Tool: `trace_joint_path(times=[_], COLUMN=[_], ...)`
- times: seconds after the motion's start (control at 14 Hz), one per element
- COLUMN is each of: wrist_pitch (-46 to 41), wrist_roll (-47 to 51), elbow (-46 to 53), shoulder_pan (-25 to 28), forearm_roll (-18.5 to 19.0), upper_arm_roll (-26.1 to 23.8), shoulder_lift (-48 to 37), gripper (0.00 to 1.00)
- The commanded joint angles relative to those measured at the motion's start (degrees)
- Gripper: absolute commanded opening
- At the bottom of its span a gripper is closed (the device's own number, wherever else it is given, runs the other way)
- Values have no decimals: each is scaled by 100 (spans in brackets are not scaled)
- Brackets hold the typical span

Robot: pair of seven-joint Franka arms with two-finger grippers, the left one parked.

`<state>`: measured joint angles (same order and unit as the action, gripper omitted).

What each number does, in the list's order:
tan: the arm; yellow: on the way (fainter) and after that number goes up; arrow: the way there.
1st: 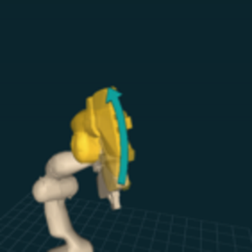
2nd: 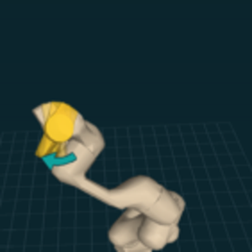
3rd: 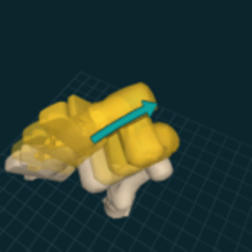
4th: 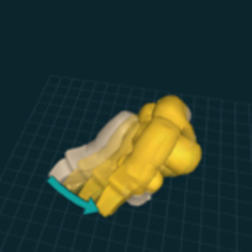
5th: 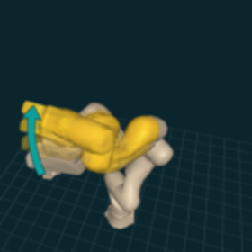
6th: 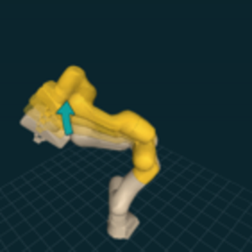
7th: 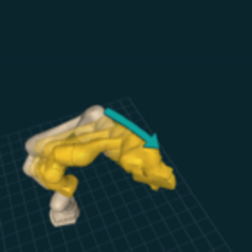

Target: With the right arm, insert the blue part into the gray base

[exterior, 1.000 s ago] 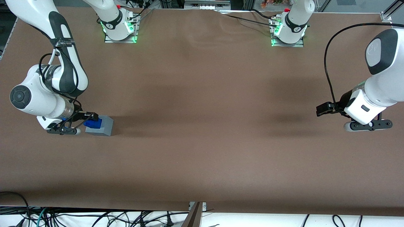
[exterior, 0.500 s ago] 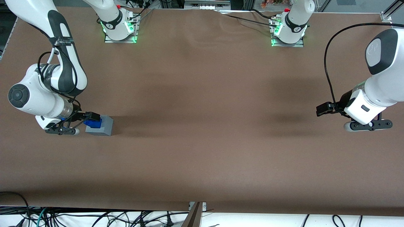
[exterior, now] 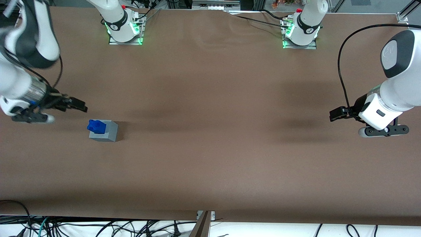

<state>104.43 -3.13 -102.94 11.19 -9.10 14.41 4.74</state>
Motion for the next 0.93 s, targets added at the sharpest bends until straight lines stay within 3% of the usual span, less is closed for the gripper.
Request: trace_joint_path(times=[0.0,0.14,0.43,0.86], wrist_pitch=[-940,-1300,-1426,-1224], wrist_roll=[-4,-47,-337,-320], elbow=[668,915,1100,1100], shoulder_pan=[-55,-431,-1329,-1348], forearm_roll=[22,328,374,383], upper_arm_roll=[-26,-261,-1035,-1054], shoulder_lift=[-288,-412,-386,-386], gripper=[99,99,98,99])
